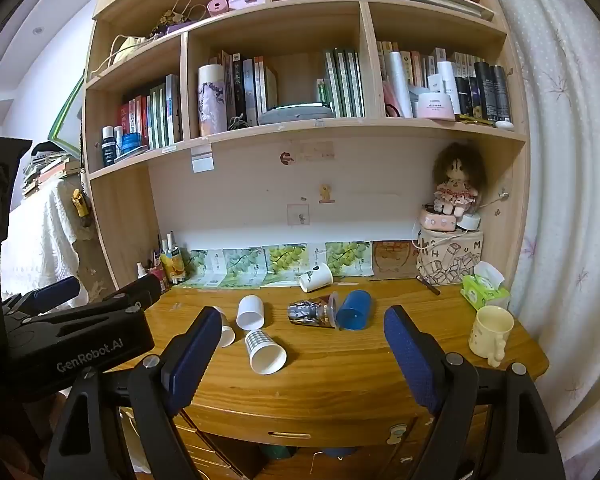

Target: Flip cup upright

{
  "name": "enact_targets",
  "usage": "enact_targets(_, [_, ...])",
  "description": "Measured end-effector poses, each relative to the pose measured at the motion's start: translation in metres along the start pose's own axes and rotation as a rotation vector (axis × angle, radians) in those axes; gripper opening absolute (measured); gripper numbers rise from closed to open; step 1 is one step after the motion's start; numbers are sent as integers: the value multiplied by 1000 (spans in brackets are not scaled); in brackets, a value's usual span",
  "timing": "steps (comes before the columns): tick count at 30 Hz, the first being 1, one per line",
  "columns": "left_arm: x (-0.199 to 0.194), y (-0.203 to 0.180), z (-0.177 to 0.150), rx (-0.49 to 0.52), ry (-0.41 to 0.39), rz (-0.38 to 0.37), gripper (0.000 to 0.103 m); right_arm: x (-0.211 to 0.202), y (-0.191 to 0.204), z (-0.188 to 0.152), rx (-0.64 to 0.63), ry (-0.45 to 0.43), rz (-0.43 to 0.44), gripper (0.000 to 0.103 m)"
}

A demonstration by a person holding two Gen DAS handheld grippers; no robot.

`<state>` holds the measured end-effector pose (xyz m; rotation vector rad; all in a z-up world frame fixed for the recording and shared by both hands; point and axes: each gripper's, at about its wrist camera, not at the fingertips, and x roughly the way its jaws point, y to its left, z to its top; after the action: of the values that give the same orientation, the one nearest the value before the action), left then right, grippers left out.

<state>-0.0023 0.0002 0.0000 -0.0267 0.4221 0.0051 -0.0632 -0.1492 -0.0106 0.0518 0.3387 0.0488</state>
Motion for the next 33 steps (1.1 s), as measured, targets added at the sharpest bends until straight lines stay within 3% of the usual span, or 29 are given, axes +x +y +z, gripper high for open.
enact_targets(11, [-8, -5, 3, -10, -12, 6, 102, 1, 2, 2, 1, 1, 3, 84])
enact_targets(33, [28, 53, 9, -45, 3, -35, 102, 24, 39, 6, -28, 8, -16, 84])
